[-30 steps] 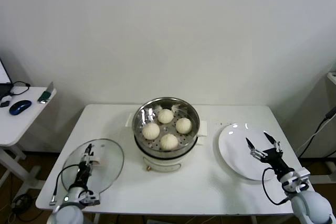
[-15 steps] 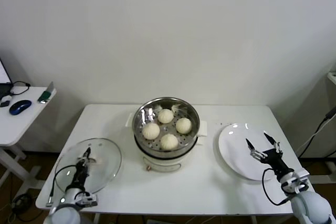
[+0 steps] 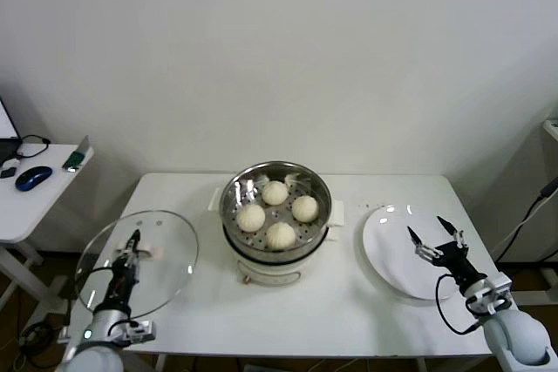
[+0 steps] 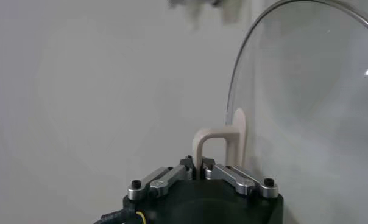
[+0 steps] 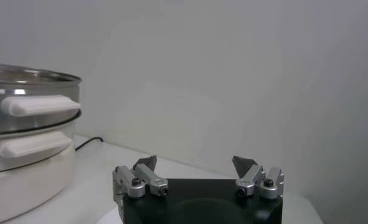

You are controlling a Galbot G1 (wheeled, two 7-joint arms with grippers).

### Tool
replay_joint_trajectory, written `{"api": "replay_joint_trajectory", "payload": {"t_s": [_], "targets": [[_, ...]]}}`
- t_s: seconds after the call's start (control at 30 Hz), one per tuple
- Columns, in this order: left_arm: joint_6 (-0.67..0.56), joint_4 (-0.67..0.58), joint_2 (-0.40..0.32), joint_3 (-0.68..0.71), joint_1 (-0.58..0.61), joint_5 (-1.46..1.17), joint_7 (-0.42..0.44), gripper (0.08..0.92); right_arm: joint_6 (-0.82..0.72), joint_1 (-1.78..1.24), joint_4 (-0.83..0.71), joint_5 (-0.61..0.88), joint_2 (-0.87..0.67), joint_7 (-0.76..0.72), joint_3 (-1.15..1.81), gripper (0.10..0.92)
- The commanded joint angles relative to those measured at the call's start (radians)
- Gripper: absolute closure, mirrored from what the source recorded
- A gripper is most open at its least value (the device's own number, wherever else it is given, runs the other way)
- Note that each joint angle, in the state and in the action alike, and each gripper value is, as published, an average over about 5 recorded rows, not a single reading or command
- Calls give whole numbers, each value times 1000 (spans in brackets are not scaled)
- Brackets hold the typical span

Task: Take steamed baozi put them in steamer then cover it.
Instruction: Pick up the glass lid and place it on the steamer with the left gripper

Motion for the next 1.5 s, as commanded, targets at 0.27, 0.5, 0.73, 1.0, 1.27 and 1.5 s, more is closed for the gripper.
{"api": "replay_joint_trajectory", "payload": {"t_s": [0.27, 0.5, 0.73, 1.0, 1.27, 1.5], "targets": [[535, -367, 435, 157, -81, -248, 130, 850, 0, 76, -56, -30, -1, 5, -62, 203], [640, -353, 406, 425, -363, -157, 295, 850, 1, 93, -75, -45, 7, 6, -74, 203], [640, -295, 191, 630, -510, 49, 451, 850, 4, 105, -98, -62, 14, 7, -81, 203], [640, -179, 13, 718, -569, 153, 471, 850, 11, 111, -122, -79, 22, 6, -79, 203], [640, -93, -158, 741, -561, 213, 421, 850, 23, 111, -147, -82, 21, 1, -70, 203], [640, -21, -200, 794, -607, 224, 404, 850, 25, 109, -148, -83, 25, 0, -68, 203]]}}
